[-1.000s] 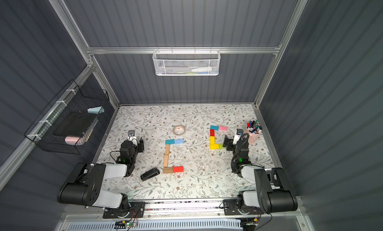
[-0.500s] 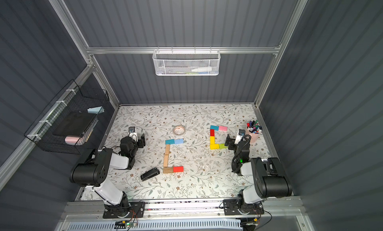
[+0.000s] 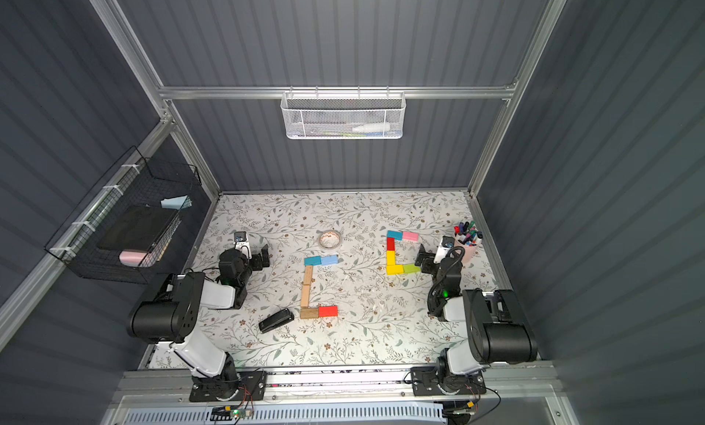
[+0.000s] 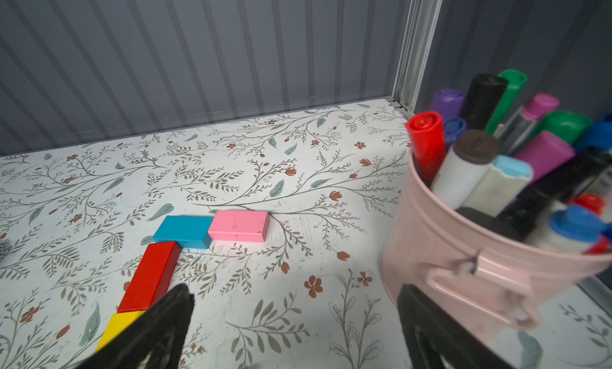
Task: Assemble the letter c with building blocks
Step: Reset both arms
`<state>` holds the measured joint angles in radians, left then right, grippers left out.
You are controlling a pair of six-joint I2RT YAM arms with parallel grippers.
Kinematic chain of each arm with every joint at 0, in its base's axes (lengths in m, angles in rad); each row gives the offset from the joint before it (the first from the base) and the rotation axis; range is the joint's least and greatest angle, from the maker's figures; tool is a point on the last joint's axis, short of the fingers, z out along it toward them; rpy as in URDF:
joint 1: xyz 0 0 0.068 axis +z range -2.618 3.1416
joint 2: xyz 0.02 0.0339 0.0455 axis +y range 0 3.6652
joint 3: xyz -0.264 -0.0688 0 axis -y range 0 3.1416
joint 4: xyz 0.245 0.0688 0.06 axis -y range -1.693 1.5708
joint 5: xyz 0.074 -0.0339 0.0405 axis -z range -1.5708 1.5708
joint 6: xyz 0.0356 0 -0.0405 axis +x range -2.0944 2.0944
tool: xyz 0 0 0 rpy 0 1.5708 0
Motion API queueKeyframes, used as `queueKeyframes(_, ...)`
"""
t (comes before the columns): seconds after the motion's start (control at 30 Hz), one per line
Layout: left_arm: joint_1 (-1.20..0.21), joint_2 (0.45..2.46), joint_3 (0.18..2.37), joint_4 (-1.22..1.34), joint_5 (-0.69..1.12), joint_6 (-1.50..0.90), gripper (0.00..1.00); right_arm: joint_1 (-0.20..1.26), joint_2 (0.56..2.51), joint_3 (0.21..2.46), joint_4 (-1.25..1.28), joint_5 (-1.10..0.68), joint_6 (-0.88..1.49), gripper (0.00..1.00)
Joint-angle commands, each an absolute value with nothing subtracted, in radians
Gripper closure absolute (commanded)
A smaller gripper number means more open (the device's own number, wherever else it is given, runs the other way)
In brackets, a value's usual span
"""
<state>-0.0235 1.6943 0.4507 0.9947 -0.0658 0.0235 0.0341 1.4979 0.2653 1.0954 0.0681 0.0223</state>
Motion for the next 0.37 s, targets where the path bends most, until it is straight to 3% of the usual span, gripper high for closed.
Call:
queueKeyframes(0.0, -0.02, 1.7, 0.465, 0.98, -0.061, 0.014, 0.0, 0.031, 1.497, 0.278, 1.116, 0.057, 0.02, 0.01)
queueKeyframes(0.33, -0.02, 1.701, 0.465, 0.98, -0.059, 0.014, 0.0, 0.031, 1.501, 0.286, 1.108, 0.061, 0.021, 0.01)
